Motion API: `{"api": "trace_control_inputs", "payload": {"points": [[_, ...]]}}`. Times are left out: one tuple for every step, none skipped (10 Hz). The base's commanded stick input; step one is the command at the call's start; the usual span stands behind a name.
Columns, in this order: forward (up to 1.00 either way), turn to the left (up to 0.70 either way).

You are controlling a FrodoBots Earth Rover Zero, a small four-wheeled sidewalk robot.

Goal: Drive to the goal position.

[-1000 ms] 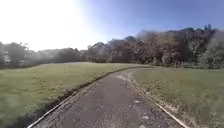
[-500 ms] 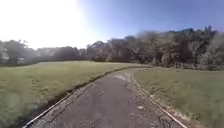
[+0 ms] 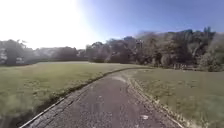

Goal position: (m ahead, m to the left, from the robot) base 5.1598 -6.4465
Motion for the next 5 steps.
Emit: {"api": "trace_control_inputs", "payload": {"points": [[0.50,0.00],[0.50,0.00],[0.50,0.00],[0.50,0.00],[0.50,0.00]]}}
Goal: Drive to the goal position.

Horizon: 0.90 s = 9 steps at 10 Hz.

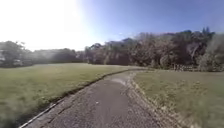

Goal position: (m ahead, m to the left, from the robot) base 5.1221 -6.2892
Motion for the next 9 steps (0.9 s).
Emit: {"api": "trace_control_inputs", "payload": {"points": [[0.50,0.00],[0.50,0.00],[0.50,0.00],[0.50,0.00],[0.50,0.00],[0.50,0.00],[0.50,0.00],[0.50,0.00],[0.50,0.00]]}}
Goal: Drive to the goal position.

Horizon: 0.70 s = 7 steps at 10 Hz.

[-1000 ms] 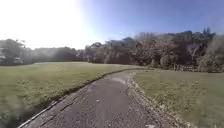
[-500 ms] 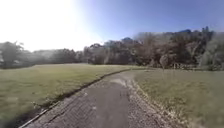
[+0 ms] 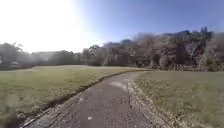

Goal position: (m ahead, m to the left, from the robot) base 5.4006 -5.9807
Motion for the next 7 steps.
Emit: {"api": "trace_control_inputs", "payload": {"points": [[0.50,0.00],[0.50,0.00],[0.50,0.00],[0.50,0.00],[0.50,0.00],[0.50,0.00],[0.50,0.00]]}}
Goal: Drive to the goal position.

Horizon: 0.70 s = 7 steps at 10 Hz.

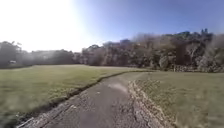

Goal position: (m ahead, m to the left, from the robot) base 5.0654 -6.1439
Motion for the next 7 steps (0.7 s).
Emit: {"api": "trace_control_inputs", "payload": {"points": [[0.50,0.00],[0.50,0.00],[0.50,0.00],[0.50,0.00],[0.50,0.00],[0.50,0.00],[0.50,0.00]]}}
